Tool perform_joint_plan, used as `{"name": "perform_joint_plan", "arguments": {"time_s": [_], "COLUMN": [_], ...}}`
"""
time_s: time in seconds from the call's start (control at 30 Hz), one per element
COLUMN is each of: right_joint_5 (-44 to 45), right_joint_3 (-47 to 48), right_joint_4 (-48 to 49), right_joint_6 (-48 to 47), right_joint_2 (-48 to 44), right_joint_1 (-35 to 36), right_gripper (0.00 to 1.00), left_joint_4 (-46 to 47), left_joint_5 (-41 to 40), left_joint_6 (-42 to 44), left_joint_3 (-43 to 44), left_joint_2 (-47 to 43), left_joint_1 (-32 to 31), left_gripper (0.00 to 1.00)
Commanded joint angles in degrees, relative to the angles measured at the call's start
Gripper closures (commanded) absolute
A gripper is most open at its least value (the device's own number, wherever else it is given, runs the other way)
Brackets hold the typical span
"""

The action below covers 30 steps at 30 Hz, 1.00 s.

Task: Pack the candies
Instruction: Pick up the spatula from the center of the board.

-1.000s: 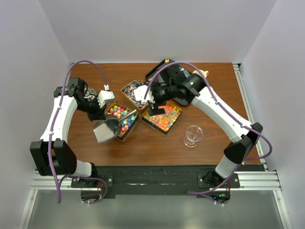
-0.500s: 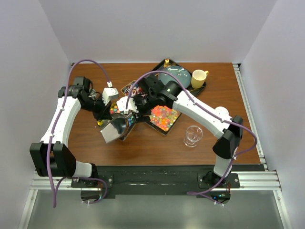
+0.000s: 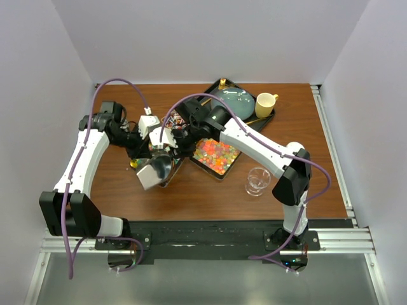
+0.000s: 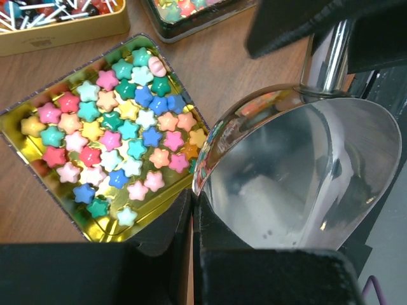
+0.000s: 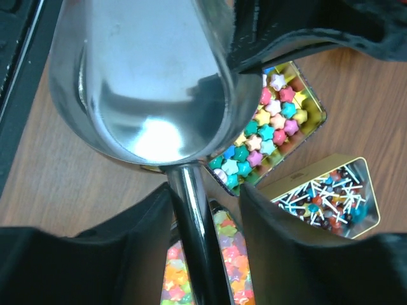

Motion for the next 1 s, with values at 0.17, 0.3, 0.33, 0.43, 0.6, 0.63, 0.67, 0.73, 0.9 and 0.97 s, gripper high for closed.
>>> {"name": "perform_joint_plan", "arguments": {"time_s": [0.17, 0.3, 0.33, 0.43, 0.6, 0.63, 0.67, 0.73, 0.9, 0.97], "right_joint_5": [-0.8, -1.6, -1.5, -1.1, -1.3, -0.9, -0.2, 0.8, 9.1, 12.8], "right_joint_3": [3.3, 1.3, -0.5, -4.1, -9.2, -10.6, -11.4, -13.1, -17.2, -21.1], "right_joint_4": [-7.5, -6.7, -6.4, -5.5, -2.5, -1.9, -0.5, 0.8, 5.0, 6.7], "right_joint_6": [-2.5, 0.2, 0.8, 3.8, 11.5, 12.7, 15.5, 18.2, 25.8, 28.4], "right_joint_2": [1.7, -0.6, -1.3, -4.5, -9.6, -10.4, -12.3, -14.2, -22.9, -26.0], "right_joint_1": [0.2, 0.1, 0.1, -1.2, -9.1, -10.3, -11.7, -15.8, -27.2, -31.5], "right_gripper": [0.85, 1.0, 1.0, 1.0, 1.0, 1.0, 1.0, 1.0, 1.0, 1.0], "left_joint_4": [3.0, 6.2, 7.1, 14.6, 26.9, 27.9, 29.5, 31.3, 37.2, 39.6], "left_joint_5": [1.7, 0.3, -0.7, -4.9, -11.3, -11.9, -12.0, -9.9, 0.9, 1.5], "left_joint_6": [-2.7, -7.4, -8.6, -14.8, -21.2, -21.8, -22.5, -24.8, -30.0, -32.8], "left_joint_3": [5.1, 4.6, 4.4, 1.7, -2.7, -3.0, -3.4, -4.0, -7.9, -9.3], "left_joint_2": [-0.5, -0.5, -0.7, -3.6, -9.2, -9.7, -10.7, -11.8, -13.6, -12.2], "left_joint_1": [-0.5, -0.5, -0.5, -0.5, -0.5, -0.5, -0.5, -0.5, -2.6, -5.4], "left_gripper": [1.0, 0.92, 0.79, 0.55, 0.42, 0.41, 0.41, 0.39, 0.25, 0.25]}}
